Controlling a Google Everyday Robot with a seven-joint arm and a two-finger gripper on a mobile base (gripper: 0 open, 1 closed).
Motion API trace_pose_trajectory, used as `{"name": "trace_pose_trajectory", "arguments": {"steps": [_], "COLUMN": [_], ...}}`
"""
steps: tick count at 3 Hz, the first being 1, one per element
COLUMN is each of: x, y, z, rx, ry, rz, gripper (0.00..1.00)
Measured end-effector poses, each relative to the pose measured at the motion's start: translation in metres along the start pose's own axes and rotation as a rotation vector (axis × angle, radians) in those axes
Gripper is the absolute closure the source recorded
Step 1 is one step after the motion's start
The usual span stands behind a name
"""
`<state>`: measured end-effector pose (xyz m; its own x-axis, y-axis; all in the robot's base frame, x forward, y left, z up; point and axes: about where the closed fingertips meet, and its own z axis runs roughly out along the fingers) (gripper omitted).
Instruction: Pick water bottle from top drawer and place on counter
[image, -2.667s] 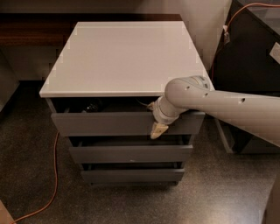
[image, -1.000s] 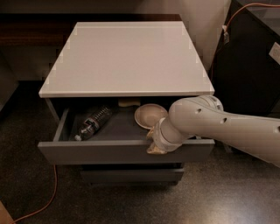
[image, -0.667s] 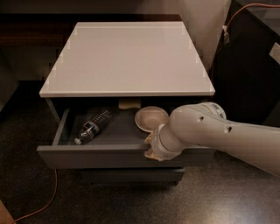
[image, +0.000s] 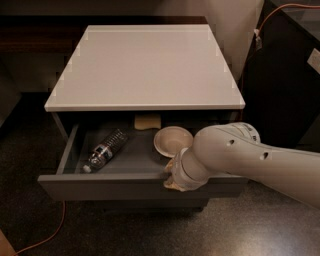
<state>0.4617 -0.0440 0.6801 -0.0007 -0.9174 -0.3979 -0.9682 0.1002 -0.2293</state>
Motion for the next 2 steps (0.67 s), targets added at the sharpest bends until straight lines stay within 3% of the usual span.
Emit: {"name": "trace_pose_trajectory", "arguments": {"steps": [2], "x": [-0.005], "y": [0.013], "z": [-0.008], "rx": [-0.001], "ry": [-0.014], "rz": [0.031], "gripper": [1.00]}}
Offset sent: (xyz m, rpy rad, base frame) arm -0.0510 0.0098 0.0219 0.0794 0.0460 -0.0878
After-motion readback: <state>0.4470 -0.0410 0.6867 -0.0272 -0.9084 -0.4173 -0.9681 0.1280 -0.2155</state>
